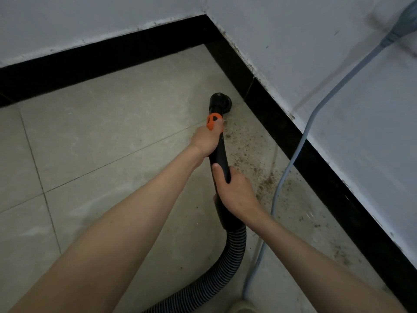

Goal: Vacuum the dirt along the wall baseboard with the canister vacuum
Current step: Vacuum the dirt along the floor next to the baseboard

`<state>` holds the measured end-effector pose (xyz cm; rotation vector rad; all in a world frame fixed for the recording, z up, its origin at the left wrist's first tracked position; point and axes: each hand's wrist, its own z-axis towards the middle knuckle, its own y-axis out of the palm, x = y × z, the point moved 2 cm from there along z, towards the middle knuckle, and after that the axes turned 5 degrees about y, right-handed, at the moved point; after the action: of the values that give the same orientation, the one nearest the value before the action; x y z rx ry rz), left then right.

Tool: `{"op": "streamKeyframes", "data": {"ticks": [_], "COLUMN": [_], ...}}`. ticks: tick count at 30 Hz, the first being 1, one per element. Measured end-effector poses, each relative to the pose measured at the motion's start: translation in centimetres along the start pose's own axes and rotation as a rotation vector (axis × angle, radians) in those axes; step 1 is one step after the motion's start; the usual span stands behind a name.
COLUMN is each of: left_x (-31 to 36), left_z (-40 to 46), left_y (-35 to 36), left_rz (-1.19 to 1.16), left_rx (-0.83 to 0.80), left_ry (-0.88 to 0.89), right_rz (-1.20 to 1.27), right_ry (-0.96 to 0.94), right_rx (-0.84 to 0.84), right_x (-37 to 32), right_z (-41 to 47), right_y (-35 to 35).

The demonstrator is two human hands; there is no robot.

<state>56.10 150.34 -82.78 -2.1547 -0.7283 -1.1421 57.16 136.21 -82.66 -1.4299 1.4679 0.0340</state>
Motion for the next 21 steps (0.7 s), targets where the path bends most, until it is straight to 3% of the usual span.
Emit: {"op": "streamKeyframes", "data": {"ticks": [7,21], "left_x": [2.2,1.7], "left_z": [2.3,2.8], "left_y": [0.1,2.0], "left_rz": [-0.025,-0.098], "left_rx": [-0.008,-0.074], "left_ry": [-0.001,-0.025], "right_rz": [0.107,0.023], "right_ry": [0.009,0.057], "right_rx": [0.016,0.055], "right_x": [-1.8,-0.3], "right_z": [2.2,1.9], "right_y": [-1.0,-1.8]}}
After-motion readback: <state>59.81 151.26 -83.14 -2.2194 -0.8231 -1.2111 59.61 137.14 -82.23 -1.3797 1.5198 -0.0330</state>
